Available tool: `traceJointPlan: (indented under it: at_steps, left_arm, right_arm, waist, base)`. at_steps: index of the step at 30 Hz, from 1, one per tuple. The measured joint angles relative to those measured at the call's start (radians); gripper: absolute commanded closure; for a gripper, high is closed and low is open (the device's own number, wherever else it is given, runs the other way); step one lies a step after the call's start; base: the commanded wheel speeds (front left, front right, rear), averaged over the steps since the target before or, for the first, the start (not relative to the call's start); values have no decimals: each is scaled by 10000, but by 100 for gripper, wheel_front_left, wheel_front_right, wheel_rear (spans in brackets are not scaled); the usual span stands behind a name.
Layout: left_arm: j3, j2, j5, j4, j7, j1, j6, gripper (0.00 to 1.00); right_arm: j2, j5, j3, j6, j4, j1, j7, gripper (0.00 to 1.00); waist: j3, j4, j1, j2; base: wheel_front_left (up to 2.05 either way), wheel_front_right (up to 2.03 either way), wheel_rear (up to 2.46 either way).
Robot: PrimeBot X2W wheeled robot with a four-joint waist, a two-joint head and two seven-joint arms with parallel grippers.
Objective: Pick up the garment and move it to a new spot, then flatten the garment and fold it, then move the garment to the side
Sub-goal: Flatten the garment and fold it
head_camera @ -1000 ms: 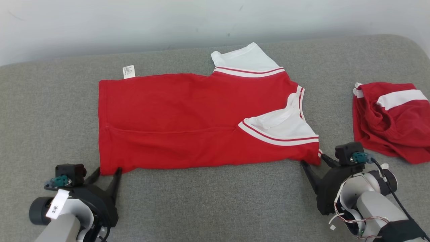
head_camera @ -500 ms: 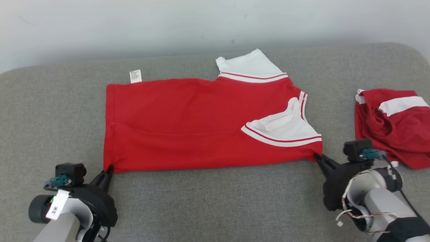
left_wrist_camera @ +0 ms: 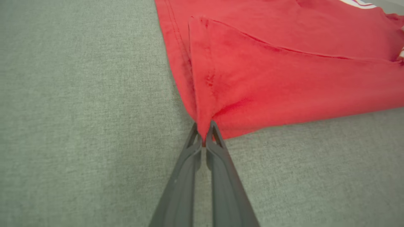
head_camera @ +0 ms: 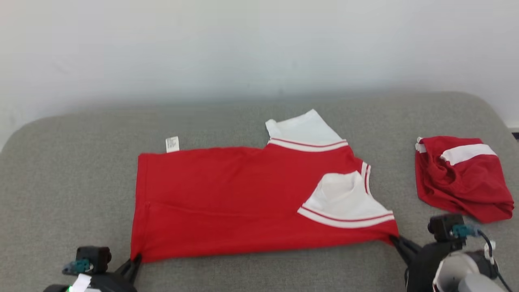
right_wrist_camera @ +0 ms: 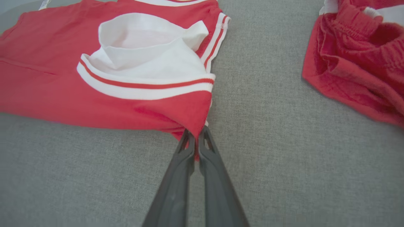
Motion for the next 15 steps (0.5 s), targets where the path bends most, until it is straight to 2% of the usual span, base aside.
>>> traceJointPlan:
  at_steps: [11,15]
  left_arm:
    - [-345,328,-318,-414,704,1097,0,100]
    - [-332,431,-393,-520,970,1148,0,100]
  right_arm:
    - [-244,439,148,27,-1361,1698,692,100]
    - [-314,520,138,-117,-1707,1925,1001,100]
  waist:
    - [-555,-192,0,0]
    - [-563,-225,0,0]
  base:
    - [0,0,0]
    - [0,0,0]
